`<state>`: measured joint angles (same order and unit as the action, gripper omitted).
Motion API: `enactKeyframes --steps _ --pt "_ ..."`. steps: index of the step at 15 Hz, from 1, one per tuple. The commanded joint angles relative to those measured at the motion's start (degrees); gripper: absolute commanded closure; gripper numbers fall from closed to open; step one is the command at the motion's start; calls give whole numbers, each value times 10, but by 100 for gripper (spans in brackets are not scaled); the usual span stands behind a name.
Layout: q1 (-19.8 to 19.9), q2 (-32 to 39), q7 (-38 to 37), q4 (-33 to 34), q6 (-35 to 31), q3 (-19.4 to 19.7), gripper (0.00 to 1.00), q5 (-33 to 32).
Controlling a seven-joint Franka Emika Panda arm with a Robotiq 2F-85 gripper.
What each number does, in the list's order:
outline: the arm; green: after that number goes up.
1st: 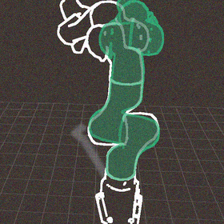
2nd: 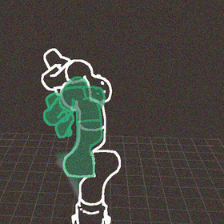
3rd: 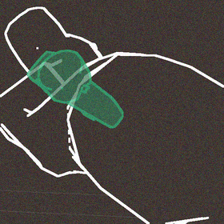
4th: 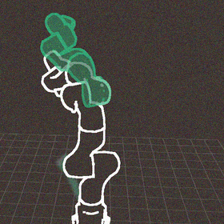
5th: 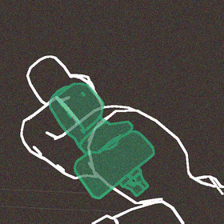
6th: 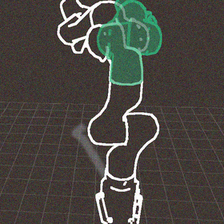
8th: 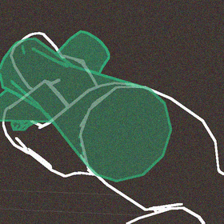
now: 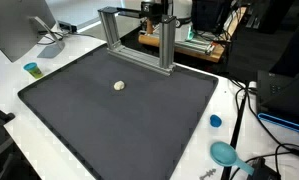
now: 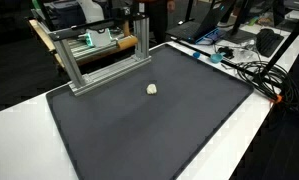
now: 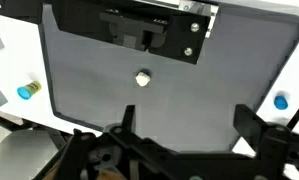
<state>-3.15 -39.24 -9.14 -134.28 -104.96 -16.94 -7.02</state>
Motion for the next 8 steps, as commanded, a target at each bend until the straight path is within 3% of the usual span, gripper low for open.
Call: enactKeyframes --steps 1,5,8 --pt "-16 3 -8 2 2 11 0 -9" --pt "-11 -11 -10 -20 -51 22 0 -23" --pt "-21 -17 36 -65 -99 59 0 -21"
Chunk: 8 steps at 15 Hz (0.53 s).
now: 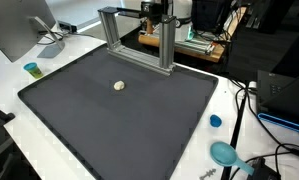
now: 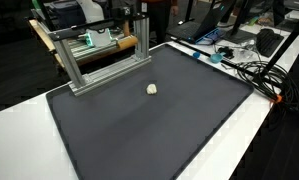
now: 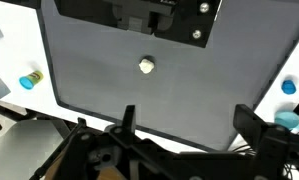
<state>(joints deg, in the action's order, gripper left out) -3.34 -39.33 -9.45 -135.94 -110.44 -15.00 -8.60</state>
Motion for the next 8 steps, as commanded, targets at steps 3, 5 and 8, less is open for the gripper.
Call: enactKeyframes --steps 3,5,8 --pt "-28 -27 88 -89 -73 80 0 13" --pt "-16 -2 61 -62 -55 63 0 -1" --pt "-17 -1 59 -61 -55 59 0 -1"
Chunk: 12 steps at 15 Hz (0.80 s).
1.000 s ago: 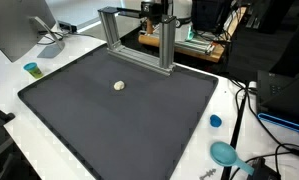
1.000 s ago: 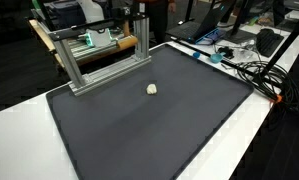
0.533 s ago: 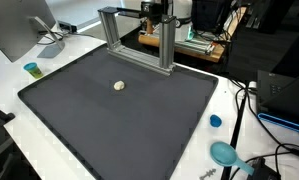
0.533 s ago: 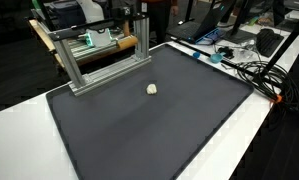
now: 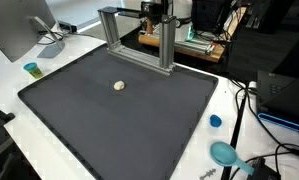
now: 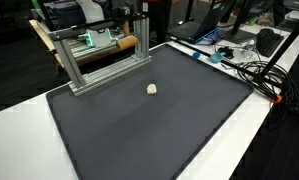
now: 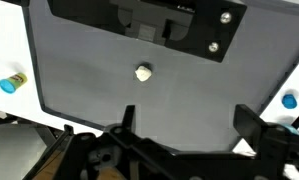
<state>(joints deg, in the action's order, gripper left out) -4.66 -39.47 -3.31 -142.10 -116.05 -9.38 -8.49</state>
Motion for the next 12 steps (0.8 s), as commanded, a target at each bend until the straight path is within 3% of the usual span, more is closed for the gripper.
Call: enactKeyframes --steps 1,8,12 --pt "-4 1 -2 2 1 2 0 -2" --pt "-4 1 -2 2 1 1 0 -2" --pt "-17 -1 43 -51 -15 48 0 36"
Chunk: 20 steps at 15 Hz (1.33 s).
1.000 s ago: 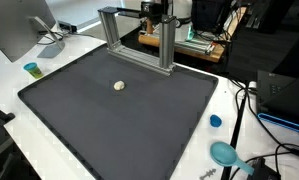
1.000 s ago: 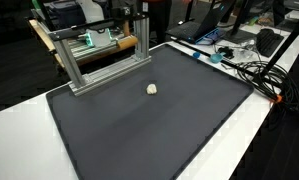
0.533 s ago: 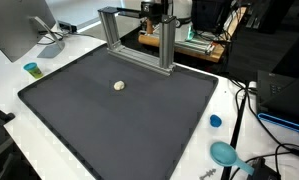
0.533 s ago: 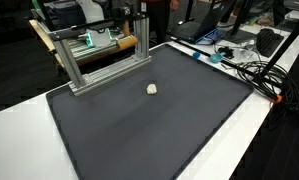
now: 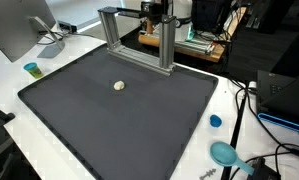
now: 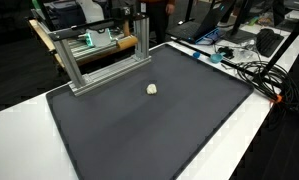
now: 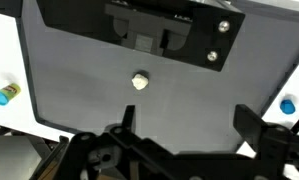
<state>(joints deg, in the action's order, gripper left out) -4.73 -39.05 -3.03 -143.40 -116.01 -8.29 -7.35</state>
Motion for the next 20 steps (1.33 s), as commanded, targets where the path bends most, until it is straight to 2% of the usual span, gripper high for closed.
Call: enactKeyframes --steps 1,4,5,6,8,12,16,20 --pt "-16 -5 57 -50 -11 48 0 30" --pt "-10 -11 97 -85 -15 87 0 49" --pt "-16 -19 118 -96 -25 111 0 75" --pt "-1 3 84 -71 -7 74 0 44" --pt "0 1 107 -82 -14 96 0 60" --pt "-3 -4 111 -83 -15 99 0 66" --pt "26 -24 67 -84 -8 82 0 44" --pt "49 -39 13 -88 20 77 0 58"
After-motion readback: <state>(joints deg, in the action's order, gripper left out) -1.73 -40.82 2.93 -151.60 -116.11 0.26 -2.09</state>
